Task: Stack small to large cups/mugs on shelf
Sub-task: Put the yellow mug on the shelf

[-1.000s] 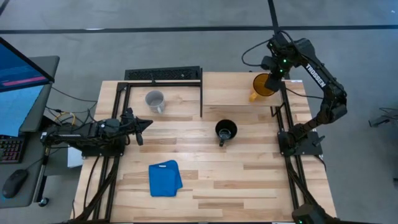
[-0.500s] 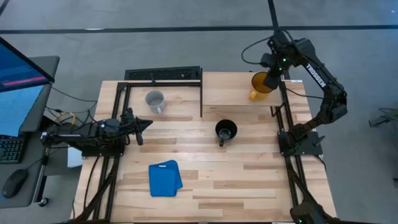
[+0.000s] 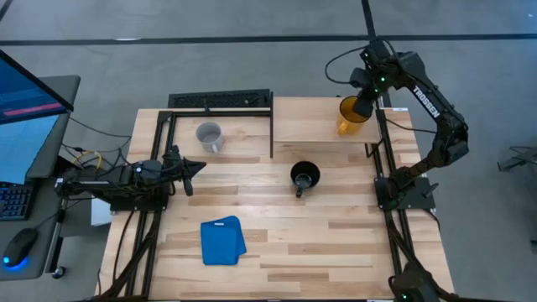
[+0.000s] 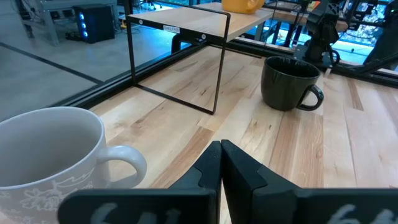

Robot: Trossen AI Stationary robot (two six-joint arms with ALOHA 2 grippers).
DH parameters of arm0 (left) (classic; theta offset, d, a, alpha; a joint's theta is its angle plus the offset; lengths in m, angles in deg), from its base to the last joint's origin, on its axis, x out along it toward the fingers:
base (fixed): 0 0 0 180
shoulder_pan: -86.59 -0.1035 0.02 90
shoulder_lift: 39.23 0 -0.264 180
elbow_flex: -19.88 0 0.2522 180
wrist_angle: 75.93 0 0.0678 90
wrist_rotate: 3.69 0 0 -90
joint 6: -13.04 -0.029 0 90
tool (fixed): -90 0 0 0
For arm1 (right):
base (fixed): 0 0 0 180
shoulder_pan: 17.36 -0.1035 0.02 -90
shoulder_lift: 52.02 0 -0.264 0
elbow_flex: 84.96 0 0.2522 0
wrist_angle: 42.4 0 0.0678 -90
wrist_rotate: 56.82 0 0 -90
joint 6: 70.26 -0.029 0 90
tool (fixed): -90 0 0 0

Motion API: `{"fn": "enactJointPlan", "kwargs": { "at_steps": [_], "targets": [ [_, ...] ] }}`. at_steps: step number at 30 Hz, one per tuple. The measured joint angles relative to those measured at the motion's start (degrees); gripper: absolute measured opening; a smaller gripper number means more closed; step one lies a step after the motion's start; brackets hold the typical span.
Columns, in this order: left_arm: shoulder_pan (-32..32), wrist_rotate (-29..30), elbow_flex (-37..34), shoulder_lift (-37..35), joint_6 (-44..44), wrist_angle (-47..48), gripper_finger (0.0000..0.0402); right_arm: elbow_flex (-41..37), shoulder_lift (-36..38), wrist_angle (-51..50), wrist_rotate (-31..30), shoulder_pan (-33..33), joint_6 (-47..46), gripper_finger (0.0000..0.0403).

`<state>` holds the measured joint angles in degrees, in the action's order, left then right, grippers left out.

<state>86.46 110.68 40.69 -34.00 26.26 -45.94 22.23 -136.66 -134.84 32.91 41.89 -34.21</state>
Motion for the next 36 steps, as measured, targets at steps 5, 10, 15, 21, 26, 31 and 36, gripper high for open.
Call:
{"fn": "enactJointPlan", "kwargs": {
  "at_steps": [5,10,15,21,26,31,36],
  "targets": [
    [0.0,0.0,0.0,0.0,0.0,0.0,0.0000,0.0,0.0,0.6,0.0,0.0,0.0,0.0093],
    [0.0,0.0,0.0,0.0,0.1,0.0,0.0000,0.0,0.0,1.6,0.3,-2.0,-1.5,0.0093],
    [0.0,0.0,0.0,0.0,0.1,0.0,0.0000,0.0,0.0,4.3,0.4,-5.2,-1.6,0.0093],
    [0.0,-0.1,0.0,0.0,0.6,0.0,0.0000,0.0,0.0,6.8,0.3,-8.5,-1.6,0.0093],
    [0.0,-2.7,0.0,0.0,1.2,0.0,0.0000,0.0,0.0,7.4,0.2,-10.6,-3.4,0.0093],
    [0.0,-3.0,0.0,0.0,1.2,0.0,0.0000,0.0,0.0,7.2,0.4,-13.3,-5.7,0.0093],
    [0.0,-3.0,0.0,0.0,1.2,0.0,0.0000,0.0,0.0,6.6,0.4,-16.4,-7.6,0.0093]
  ]
}}
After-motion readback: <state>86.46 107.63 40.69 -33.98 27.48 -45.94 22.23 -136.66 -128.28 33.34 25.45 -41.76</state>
